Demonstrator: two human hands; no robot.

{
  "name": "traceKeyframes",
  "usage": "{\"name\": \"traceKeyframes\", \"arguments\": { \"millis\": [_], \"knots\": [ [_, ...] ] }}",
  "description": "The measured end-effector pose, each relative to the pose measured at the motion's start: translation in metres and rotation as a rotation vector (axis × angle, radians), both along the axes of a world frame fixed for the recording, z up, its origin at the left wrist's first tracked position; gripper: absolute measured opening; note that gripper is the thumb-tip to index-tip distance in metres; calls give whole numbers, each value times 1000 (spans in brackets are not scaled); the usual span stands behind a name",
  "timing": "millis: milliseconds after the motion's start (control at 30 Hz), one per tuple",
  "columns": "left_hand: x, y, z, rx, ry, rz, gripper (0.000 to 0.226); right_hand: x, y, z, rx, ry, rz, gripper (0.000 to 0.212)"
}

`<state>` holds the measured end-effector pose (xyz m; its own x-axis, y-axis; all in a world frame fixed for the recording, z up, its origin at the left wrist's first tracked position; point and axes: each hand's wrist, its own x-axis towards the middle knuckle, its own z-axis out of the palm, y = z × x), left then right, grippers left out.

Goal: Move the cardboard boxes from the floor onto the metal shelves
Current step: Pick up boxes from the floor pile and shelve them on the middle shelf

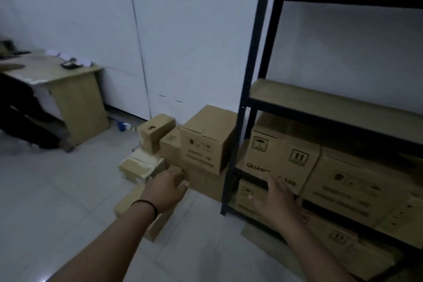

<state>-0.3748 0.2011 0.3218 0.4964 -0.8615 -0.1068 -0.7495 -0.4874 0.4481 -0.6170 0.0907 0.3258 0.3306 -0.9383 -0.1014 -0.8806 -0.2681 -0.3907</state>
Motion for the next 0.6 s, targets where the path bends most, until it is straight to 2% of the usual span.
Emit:
{"name": "traceKeyframes", "arguments": {
  "millis": [367, 500, 600],
  "knots": [
    [122, 114, -27, 5, -7, 167, 53, 135, 72, -19, 83, -39, 161, 56],
    [180, 141, -33, -5, 11, 174, 53, 194, 97, -32, 128, -13, 141, 70],
    [219, 156, -37, 5, 10, 163, 52, 230, 113, -42, 160, -40, 129, 72]
  ]
}}
